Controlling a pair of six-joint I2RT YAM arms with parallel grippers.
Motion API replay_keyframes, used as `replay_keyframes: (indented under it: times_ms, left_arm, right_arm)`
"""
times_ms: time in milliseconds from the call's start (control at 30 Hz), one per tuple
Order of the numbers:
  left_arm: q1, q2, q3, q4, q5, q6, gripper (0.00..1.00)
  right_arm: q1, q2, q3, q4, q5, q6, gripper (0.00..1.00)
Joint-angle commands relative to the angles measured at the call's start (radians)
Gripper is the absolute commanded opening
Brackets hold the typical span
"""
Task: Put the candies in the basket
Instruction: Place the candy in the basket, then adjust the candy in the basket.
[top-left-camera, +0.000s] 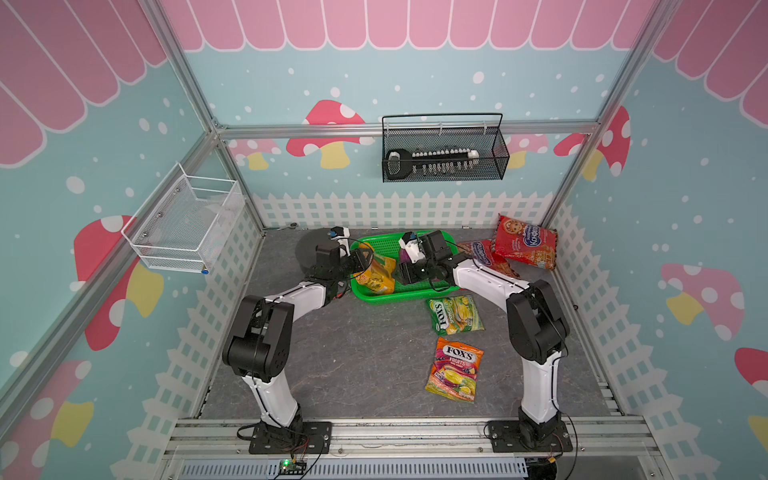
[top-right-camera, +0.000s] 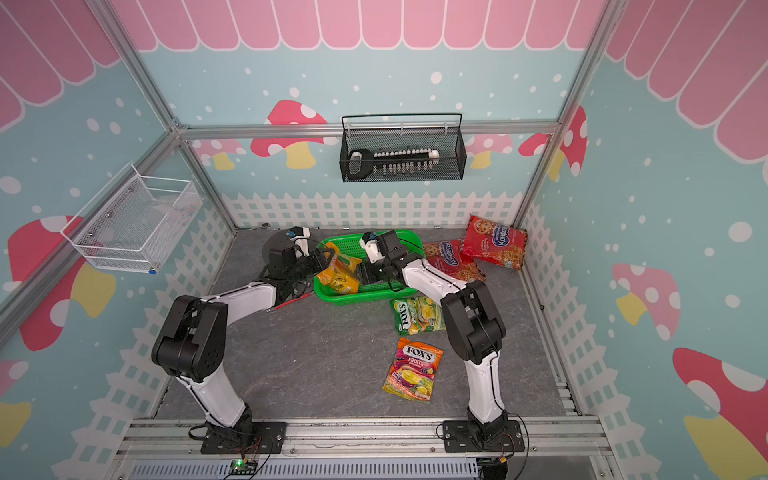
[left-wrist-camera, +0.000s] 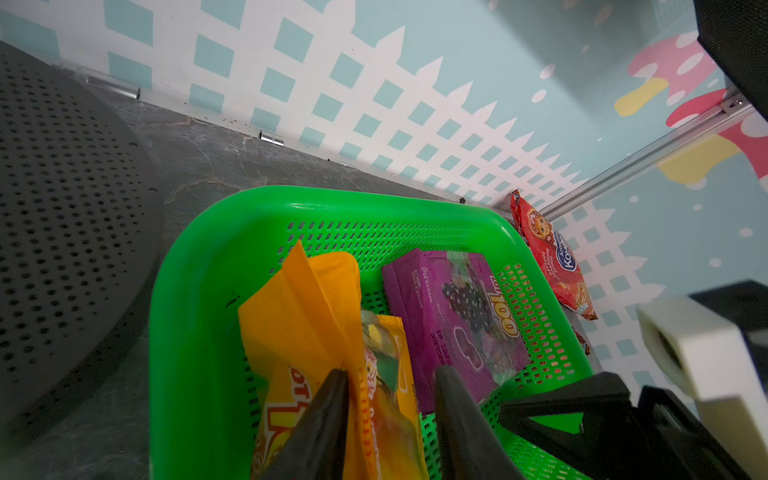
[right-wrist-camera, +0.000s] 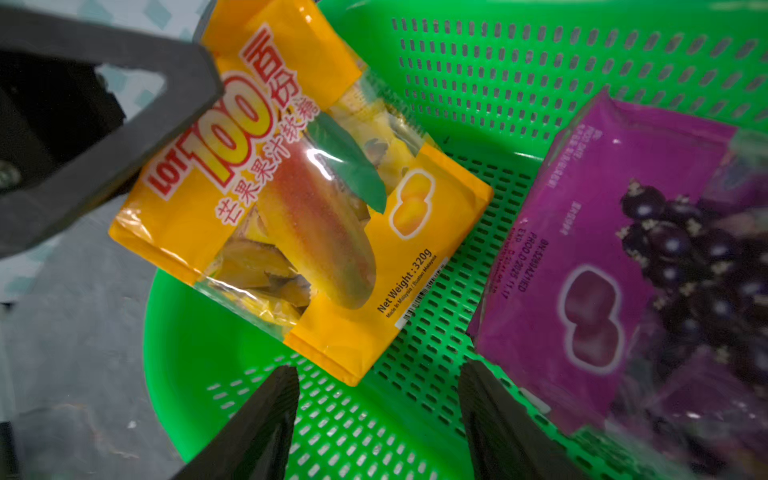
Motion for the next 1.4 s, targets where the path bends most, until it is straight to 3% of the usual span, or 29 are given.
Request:
replay_keyframes:
  times_ms: [0,200,400,733,1133,1367]
  left_arm:
    - [-0.004,0.024,0.075,-0.073,0.012,0.045,0.43]
    - [-0.006,0.027,0.164,-0.23,-0.019,0.133,0.47]
    - [0.014,-0.022,0.191,-0.286,-0.027,0.159,0.55]
    - [0.108,-0.101,0.194,-0.393,-0.002,0.04,0.59]
    - [0.138,-0.175,0.092,-0.394,-0.008,0.014,0.59]
    - [0.137,-0.182,0.06,-0.395,-0.005,0.021,0.59]
  right_arm:
    - [0.051,-0.051,-0.022,-0.035,0.162,-0.294,0.69]
    - [0.12,-0.05,-0.057,0.017,0.196,-0.525,0.72]
    - [0.132,-0.015,-0.067,0.139,0.181,-0.569,0.78]
    - [0.152,0.118,0.076,0.093,0.204,-0.684,0.8]
    - [0.153,0.203,0.179,0.099,0.503,-0.765,0.79]
    - [0.152,0.245,0.237,0.156,0.549,-0.747,0.79]
